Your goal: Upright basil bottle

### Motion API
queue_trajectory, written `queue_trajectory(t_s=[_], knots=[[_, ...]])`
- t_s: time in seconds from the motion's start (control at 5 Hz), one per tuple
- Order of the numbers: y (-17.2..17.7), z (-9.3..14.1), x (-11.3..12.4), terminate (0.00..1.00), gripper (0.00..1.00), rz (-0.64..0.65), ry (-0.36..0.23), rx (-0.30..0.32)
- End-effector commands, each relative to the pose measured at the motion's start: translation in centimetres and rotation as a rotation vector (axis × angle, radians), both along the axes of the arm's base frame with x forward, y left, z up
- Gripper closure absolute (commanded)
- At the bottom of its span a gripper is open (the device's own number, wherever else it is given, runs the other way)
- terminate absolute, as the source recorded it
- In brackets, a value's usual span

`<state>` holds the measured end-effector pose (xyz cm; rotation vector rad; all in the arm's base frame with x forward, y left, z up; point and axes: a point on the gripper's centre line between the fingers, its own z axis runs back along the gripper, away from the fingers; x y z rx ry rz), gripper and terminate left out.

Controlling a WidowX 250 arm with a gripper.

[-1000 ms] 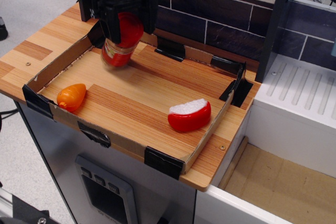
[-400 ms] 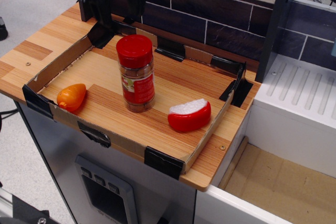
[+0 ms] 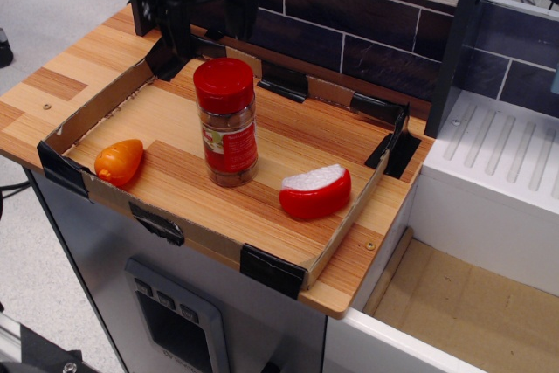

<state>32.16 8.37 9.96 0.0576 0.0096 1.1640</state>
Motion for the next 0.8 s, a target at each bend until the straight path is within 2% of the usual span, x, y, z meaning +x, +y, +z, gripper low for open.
queue_trajectory(t_s=[0.0,0.4,0.6], knots=[[-0.29,6.29,0.12,0.00,0.00,-0.115,-0.199,0.121],[-0.29,6.29,0.12,0.00,0.00,-0.115,-0.199,0.121],[-0.29,6.29,0.12,1.00,0.00,-0.115,-0.199,0.121]])
